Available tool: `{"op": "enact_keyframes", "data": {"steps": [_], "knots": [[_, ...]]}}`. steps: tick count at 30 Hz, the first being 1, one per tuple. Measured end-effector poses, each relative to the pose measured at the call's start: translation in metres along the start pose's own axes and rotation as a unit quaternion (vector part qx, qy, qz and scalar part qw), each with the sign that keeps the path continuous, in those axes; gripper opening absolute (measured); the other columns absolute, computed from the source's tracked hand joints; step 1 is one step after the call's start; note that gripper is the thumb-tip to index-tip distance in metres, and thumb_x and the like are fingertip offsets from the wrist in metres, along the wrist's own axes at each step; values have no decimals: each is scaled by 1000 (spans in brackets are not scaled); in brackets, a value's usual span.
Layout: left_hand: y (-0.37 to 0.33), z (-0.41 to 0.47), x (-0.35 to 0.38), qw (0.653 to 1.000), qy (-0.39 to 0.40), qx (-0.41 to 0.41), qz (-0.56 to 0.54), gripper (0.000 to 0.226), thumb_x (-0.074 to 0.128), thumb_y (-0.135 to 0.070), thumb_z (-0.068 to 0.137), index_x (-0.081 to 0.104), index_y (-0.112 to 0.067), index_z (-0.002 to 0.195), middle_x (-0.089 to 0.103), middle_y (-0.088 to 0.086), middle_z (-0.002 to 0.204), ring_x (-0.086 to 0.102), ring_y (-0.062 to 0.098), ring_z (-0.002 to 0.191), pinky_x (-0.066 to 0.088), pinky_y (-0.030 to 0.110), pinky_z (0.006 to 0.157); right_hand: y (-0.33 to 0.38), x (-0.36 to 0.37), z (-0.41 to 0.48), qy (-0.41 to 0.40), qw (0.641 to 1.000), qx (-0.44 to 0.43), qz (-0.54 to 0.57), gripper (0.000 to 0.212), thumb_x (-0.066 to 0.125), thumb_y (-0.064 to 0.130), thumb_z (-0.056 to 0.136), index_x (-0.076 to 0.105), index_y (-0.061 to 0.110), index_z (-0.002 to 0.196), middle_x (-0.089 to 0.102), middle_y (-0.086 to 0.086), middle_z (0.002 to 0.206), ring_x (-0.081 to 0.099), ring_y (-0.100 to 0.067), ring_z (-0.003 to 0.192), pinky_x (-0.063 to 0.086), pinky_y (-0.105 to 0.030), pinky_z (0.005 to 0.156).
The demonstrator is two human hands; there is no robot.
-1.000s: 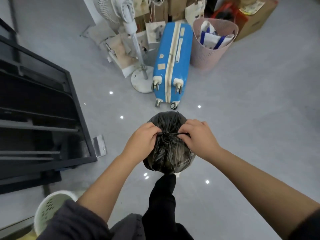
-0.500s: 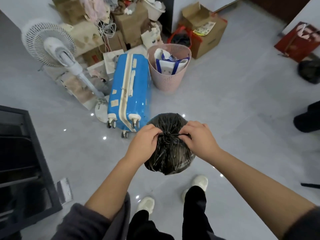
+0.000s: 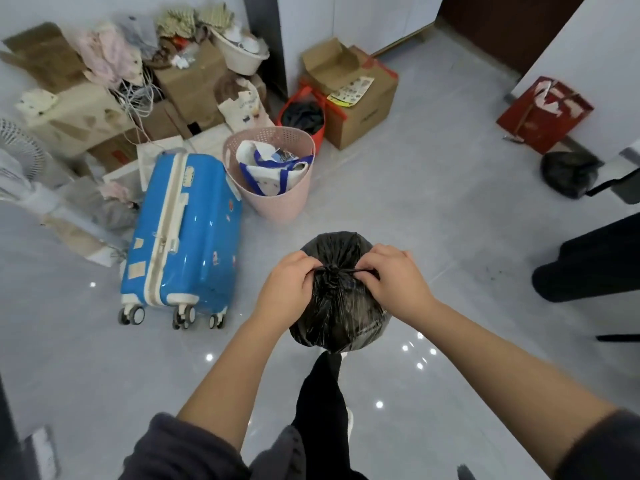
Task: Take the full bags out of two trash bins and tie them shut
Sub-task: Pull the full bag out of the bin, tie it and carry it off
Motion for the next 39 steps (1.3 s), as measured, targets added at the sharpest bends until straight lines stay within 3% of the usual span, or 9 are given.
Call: {"op": "enact_keyframes", "data": {"steps": [14, 20, 29, 39], "knots": [[-90, 293, 76, 993, 90, 71, 17, 25, 49, 1, 86, 69, -8, 100, 63, 6, 98, 57, 23, 97, 47, 33, 87, -193, -128, 177, -23, 998, 60, 5, 8, 64, 26, 87, 70, 22, 88, 62, 5, 89, 56, -18, 94, 36, -36, 85], [-152, 407, 131, 992, 87, 94, 21, 26, 49, 1, 84, 69, -8, 96, 64, 7, 93, 60, 24, 92, 47, 33, 81, -302, -187, 241, -45, 997, 64, 6, 6, 66, 25, 84, 71, 21, 86, 63, 3, 88, 59, -21, 93, 39, -39, 85], [-253, 569, 214, 991, 95, 91, 26, 24, 50, 0, 87, 70, -9, 98, 64, 6, 96, 59, 23, 95, 48, 35, 85, -459, -293, 326, -23, 997, 72, -3, 8, 63, 27, 87, 69, 23, 89, 62, 4, 92, 56, -19, 98, 34, -35, 86], [-324, 783, 325, 972, 197, 120, 34, 27, 49, -2, 89, 69, -11, 104, 63, 4, 102, 58, 20, 95, 47, 31, 86, -634, -365, 434, -28, 986, 162, -12, 11, 58, 29, 90, 68, 24, 92, 59, 5, 94, 54, -18, 101, 32, -34, 87]]}}
Point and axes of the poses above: each hand's wrist, its own z-axis towards the middle knuckle, its own x-axis out of the palm, y = z × x, the point moved 1 cm from there along z, towards the middle knuckle
